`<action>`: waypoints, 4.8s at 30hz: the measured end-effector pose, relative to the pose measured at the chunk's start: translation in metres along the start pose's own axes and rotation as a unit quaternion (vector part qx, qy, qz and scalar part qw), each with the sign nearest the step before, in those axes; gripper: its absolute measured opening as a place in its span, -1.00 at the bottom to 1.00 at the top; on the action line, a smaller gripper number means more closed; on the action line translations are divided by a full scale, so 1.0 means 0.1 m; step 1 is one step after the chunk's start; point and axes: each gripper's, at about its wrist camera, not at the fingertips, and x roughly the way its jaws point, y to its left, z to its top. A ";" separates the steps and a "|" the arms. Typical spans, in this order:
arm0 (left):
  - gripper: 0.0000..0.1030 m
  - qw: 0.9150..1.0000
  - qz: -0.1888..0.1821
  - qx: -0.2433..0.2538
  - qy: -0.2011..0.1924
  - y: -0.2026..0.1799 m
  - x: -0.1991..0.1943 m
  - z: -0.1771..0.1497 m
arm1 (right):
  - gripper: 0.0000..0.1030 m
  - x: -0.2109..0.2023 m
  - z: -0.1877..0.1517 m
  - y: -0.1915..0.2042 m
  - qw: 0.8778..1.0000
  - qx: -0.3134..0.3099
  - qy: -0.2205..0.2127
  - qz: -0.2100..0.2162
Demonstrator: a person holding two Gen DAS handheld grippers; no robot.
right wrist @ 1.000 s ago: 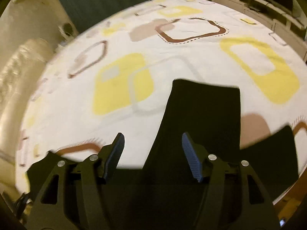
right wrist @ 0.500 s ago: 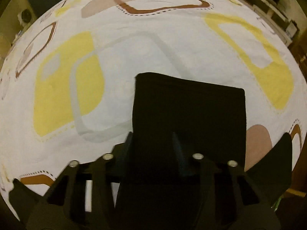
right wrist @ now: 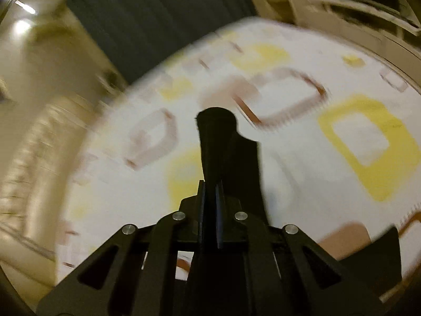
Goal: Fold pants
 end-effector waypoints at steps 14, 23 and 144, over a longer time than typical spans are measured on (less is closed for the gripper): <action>0.57 0.999 0.009 -0.019 0.026 0.00 0.15 -0.18 | -0.89 -1.11 -1.22 -2.26 0.986 0.150 -0.063 0.048; 0.57 0.999 0.010 -0.023 0.030 0.00 0.15 -0.21 | -0.89 -1.16 -1.90 -2.72 0.975 0.213 -0.046 0.042; 0.65 0.997 0.040 0.067 -0.008 -0.37 0.01 -0.16 | -0.65 -1.01 -0.57 -0.75 0.988 0.004 0.111 0.107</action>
